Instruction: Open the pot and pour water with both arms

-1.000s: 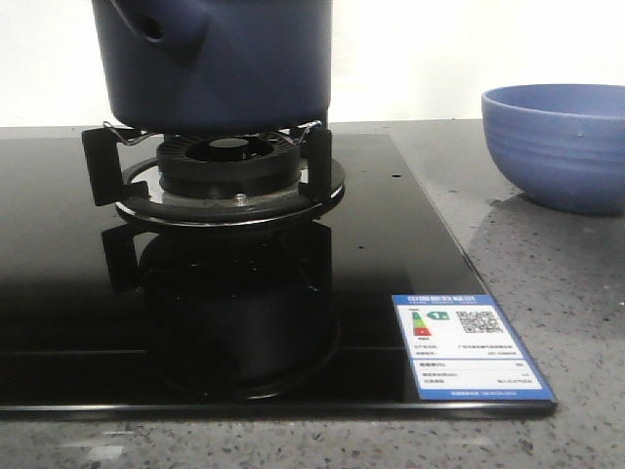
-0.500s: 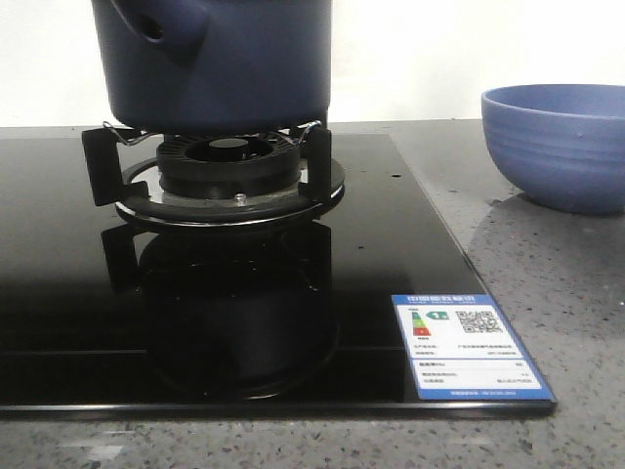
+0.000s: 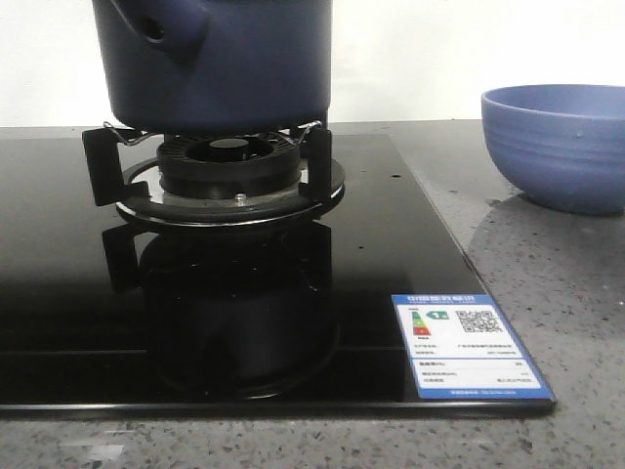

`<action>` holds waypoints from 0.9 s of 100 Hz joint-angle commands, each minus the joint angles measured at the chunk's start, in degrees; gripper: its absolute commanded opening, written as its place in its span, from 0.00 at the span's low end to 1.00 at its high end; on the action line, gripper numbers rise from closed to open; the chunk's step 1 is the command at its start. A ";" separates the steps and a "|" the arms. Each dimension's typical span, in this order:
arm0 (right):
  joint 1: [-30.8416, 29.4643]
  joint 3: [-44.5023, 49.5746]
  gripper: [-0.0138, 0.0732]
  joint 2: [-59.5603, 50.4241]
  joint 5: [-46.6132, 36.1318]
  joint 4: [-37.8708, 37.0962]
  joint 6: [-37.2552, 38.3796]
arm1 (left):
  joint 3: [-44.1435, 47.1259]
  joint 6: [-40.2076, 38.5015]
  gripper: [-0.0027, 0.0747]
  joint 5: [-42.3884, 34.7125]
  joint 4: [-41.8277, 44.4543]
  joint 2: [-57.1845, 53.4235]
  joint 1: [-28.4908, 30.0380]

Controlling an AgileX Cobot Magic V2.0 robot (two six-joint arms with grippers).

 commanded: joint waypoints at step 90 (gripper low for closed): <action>8.41 58.30 0.09 -50.95 -37.47 20.78 -36.00 | 42.04 -0.24 0.01 -9.91 -8.53 -39.78 9.55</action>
